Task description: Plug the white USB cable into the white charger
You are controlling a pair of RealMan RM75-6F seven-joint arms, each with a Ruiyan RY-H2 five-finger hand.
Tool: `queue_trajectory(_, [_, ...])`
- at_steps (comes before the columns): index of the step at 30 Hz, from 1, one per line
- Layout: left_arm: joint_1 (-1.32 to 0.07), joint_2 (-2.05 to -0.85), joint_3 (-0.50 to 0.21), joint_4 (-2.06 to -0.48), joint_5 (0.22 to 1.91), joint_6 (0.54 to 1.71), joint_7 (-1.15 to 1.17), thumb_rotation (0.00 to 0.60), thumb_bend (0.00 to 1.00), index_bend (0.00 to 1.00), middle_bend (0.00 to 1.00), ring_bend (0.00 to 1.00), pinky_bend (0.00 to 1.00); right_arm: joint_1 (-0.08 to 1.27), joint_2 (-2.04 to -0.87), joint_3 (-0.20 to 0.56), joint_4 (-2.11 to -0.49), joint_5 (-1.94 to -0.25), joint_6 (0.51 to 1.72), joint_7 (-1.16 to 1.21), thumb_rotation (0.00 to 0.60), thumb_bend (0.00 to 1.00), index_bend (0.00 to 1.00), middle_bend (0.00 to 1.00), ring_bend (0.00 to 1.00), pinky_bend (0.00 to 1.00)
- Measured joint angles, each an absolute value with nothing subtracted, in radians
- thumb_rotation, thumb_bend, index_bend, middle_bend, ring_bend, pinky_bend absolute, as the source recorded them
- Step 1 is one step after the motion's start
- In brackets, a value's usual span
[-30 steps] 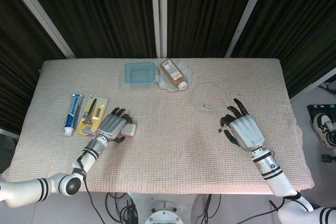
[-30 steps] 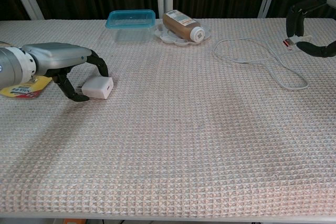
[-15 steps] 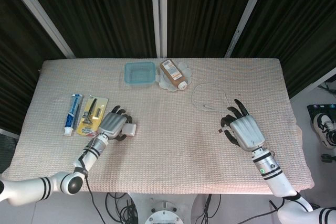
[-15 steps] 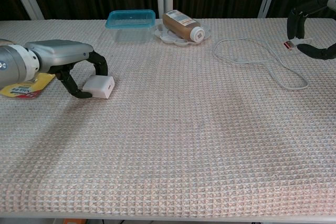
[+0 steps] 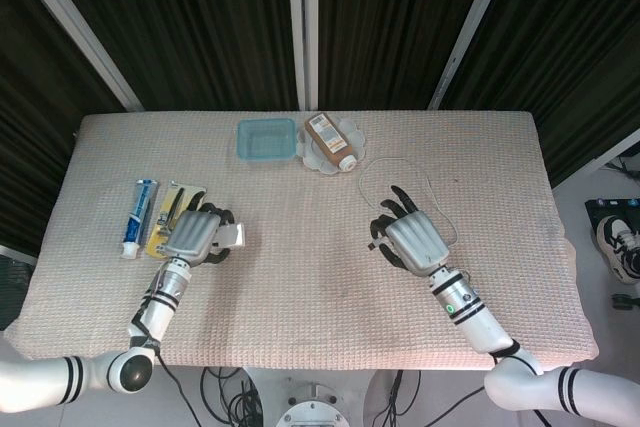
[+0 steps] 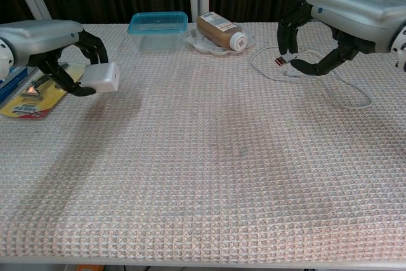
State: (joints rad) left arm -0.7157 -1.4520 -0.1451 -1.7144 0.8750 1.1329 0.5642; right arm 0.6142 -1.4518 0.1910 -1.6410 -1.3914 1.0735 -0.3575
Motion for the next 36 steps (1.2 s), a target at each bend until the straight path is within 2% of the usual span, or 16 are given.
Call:
queue_trajectory(7, [-0.695, -1.456, -0.161, -1.786, 0.873, 1.245, 0.628, 0.6, 0.26, 0.49, 0.47, 0.25, 0.0, 0.706, -1.596, 0.268, -1.618, -1.224, 1.033, -0.497, 0.6, 0.36, 0.59, 0.51, 0.2, 0.0])
queue_trajectory(18, [-0.737, -1.517, -0.217, -1.816, 0.83, 1.283, 0.717, 0.6, 0.26, 0.49, 0.47, 0.25, 0.0, 0.851, -1.794, 0.381, -1.563, -1.003, 1.074, -0.671, 0.6, 0.37, 0.6, 0.51, 0.21, 0.0])
queue_trajectory(27, [-0.791, -1.574, -0.268, -1.829, 0.788, 1.329, 0.806, 0.6, 0.26, 0.49, 0.48, 0.26, 0.0, 0.928, -1.854, 0.436, -1.504, -0.902, 1.1, -0.716, 0.6, 0.37, 0.6, 0.51, 0.21, 0.0])
queue_trajectory(36, [-0.833, -1.625, -0.293, -1.827, 0.757, 1.386, 0.891, 0.6, 0.25, 0.5, 0.48, 0.26, 0.0, 0.973, -1.892, 0.46, -1.456, -0.844, 1.119, -0.709, 0.6, 0.37, 0.6, 0.51, 0.21, 0.0])
